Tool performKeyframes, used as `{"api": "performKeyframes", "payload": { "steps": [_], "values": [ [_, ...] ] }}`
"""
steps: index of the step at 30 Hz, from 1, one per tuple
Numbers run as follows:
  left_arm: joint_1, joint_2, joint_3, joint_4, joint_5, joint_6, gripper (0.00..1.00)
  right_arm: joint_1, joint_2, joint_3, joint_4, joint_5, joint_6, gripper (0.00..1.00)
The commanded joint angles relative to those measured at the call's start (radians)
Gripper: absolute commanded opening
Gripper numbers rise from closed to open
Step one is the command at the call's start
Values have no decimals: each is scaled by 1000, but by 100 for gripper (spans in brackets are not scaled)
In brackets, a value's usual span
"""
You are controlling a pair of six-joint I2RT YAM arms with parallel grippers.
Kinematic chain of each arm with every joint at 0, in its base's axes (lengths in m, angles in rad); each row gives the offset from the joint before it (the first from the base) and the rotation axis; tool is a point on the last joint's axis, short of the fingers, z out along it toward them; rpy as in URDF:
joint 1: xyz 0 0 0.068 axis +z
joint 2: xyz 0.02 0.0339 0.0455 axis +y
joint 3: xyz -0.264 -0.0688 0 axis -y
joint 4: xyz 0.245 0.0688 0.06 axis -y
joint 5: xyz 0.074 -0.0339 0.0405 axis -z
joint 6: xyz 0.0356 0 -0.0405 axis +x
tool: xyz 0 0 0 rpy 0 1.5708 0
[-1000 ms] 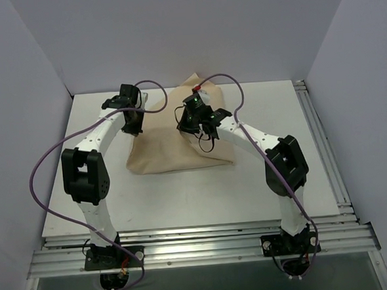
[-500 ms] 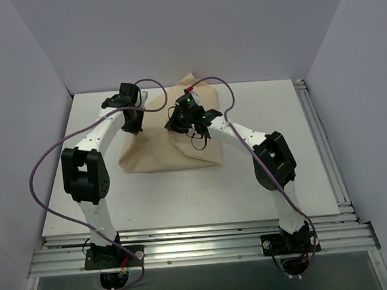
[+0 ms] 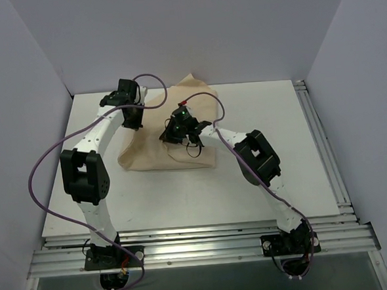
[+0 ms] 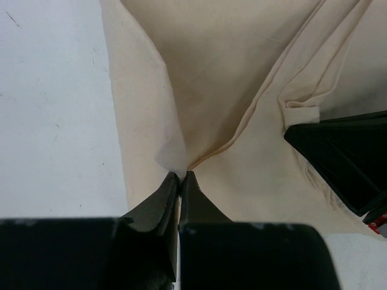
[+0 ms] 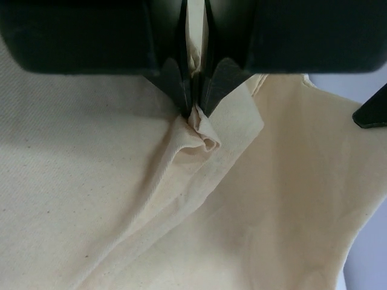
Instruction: Prepare the surgical pack
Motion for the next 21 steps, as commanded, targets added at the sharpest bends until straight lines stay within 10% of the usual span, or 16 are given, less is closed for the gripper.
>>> {"api": "performKeyframes", "payload": {
  "steps": [1, 7, 21],
  "values": [
    [-12, -25, 84, -11, 38, 2, 2, 6, -8, 11, 82, -64, -15, 7],
    [-17, -20, 128, -33, 85, 2, 2, -2, -112, 59, -52, -26, -179, 47],
    [-34, -11, 205, -77, 191, -33, 2, -190, -361, 27, -427, -35, -335, 66]
  ]
}}
